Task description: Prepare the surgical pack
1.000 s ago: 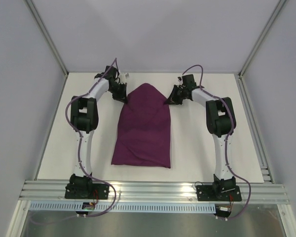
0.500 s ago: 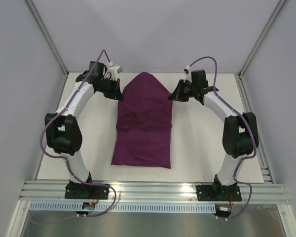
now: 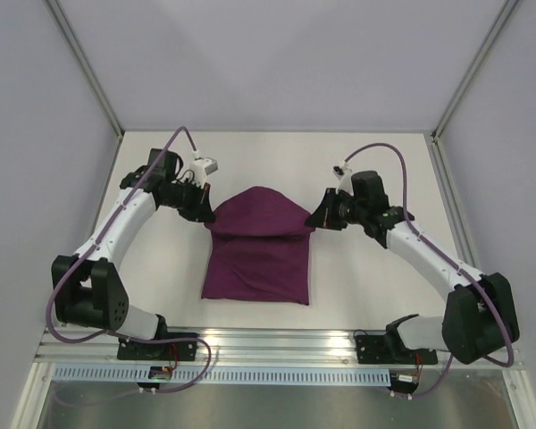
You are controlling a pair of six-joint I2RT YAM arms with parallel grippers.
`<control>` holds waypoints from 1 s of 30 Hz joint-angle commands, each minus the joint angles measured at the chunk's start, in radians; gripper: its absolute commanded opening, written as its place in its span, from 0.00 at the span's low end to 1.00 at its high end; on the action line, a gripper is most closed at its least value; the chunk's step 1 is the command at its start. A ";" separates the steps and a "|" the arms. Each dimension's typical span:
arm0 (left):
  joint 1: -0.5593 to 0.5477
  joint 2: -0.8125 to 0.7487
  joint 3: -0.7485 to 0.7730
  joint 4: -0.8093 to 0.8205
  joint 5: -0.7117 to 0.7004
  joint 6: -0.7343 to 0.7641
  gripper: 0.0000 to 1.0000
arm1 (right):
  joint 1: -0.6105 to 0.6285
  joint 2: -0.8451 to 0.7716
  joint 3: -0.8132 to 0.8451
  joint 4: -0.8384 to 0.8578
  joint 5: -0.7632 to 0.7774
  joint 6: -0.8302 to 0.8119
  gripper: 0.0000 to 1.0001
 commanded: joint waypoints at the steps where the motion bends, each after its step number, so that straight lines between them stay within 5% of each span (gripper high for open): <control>1: 0.006 -0.070 -0.099 -0.013 0.043 0.083 0.00 | 0.033 -0.100 -0.118 0.059 0.042 0.039 0.01; 9: 0.006 -0.103 -0.314 0.009 0.017 0.219 0.00 | 0.113 -0.085 -0.399 0.194 0.091 0.116 0.05; 11: 0.006 -0.078 -0.342 0.030 -0.003 0.238 0.00 | 0.113 -0.045 -0.394 0.169 0.091 0.098 0.16; 12: 0.006 -0.068 -0.347 0.036 -0.009 0.249 0.00 | 0.113 -0.041 -0.372 0.124 0.090 0.081 0.35; 13: 0.006 -0.051 -0.350 0.043 -0.020 0.256 0.00 | 0.113 -0.045 -0.358 0.094 0.087 0.043 0.43; 17: 0.006 -0.029 -0.344 0.044 -0.008 0.290 0.00 | 0.113 -0.106 -0.217 -0.088 0.146 -0.086 0.73; 20: 0.006 -0.028 -0.347 0.047 -0.008 0.305 0.00 | 0.110 -0.097 -0.079 -0.182 0.188 -0.158 0.80; 30: 0.006 -0.025 -0.341 0.050 -0.005 0.299 0.00 | 0.113 0.493 0.488 -0.217 -0.008 -0.150 0.80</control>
